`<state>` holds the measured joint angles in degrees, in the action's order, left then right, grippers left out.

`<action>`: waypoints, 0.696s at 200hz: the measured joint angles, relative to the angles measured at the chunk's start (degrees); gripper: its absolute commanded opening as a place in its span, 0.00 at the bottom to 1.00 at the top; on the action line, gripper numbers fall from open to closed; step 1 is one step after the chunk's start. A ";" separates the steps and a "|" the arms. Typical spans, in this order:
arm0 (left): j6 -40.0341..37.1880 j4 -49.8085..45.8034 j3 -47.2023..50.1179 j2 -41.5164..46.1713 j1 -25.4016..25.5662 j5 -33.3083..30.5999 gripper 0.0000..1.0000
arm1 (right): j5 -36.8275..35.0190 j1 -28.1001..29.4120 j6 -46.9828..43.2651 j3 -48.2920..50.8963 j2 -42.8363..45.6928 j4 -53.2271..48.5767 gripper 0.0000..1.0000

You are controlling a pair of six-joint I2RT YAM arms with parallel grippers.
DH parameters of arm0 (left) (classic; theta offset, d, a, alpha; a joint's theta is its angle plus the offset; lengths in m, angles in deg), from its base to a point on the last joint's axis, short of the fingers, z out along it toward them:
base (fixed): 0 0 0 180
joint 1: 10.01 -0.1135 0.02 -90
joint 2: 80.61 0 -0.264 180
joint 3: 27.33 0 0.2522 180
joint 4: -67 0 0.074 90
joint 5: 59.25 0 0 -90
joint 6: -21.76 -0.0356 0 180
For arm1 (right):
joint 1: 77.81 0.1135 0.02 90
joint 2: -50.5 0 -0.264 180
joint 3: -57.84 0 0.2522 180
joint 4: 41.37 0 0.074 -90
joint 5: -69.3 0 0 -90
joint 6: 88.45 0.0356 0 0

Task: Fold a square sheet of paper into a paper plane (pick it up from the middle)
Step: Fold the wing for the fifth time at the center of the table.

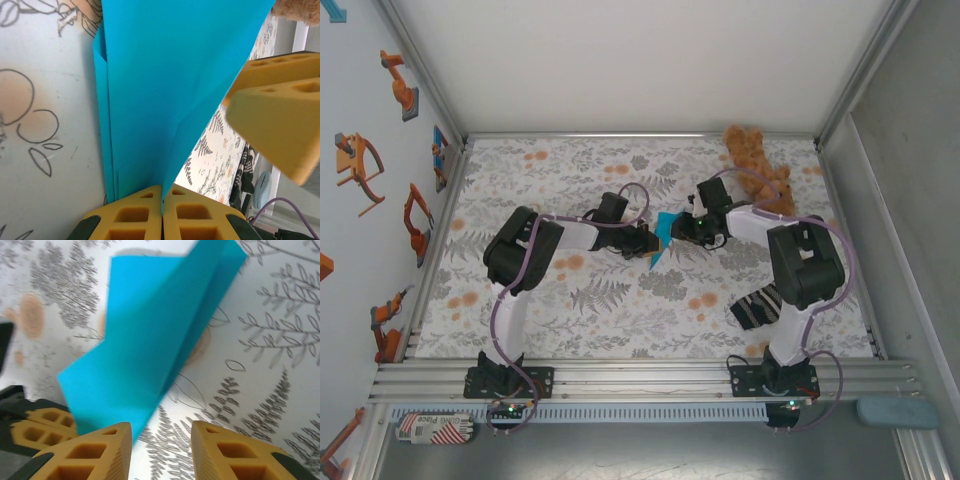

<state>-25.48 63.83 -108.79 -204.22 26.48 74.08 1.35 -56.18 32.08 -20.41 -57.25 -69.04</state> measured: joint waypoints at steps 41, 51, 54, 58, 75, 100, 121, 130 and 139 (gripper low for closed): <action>0.00 0.00 0.00 0.00 0.00 0.00 0.07 | -3.78 1.84 -2.75 -5.25 -3.58 -5.51 0.44; 0.00 0.00 0.00 0.00 0.00 0.00 0.07 | -4.22 2.12 -3.28 -6.43 -4.17 -6.54 0.45; 0.00 0.00 0.00 0.00 0.00 -0.02 0.07 | -4.46 2.19 -3.39 -6.78 -4.44 -6.93 0.45; 0.00 0.00 0.00 0.00 0.00 0.00 0.07 | -4.66 2.27 -3.50 -7.23 -4.66 -7.43 0.45; 0.00 0.00 0.00 0.00 0.00 0.00 0.08 | -5.44 2.69 -3.80 -9.25 -5.66 -9.94 0.47; 0.00 -0.02 -0.02 0.00 0.00 0.02 0.12 | -7.19 3.48 -4.11 -12.00 -7.13 -13.31 0.48; 0.02 0.04 -0.07 0.07 0.11 0.20 0.14 | -9.64 4.50 -4.24 -15.10 -8.87 -16.90 0.50; 0.02 0.09 -0.07 0.11 0.13 0.20 0.14 | -10.91 5.07 -4.24 -16.46 -9.62 -18.51 0.50; 0.04 0.04 -0.07 0.11 0.11 0.22 0.14 | -12.17 5.57 -4.24 -17.70 -10.27 -19.89 0.52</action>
<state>-25.44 63.88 -108.85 -204.11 26.59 74.30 -10.83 -50.60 27.84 -38.11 -67.52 -88.93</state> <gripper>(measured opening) 0.140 0.500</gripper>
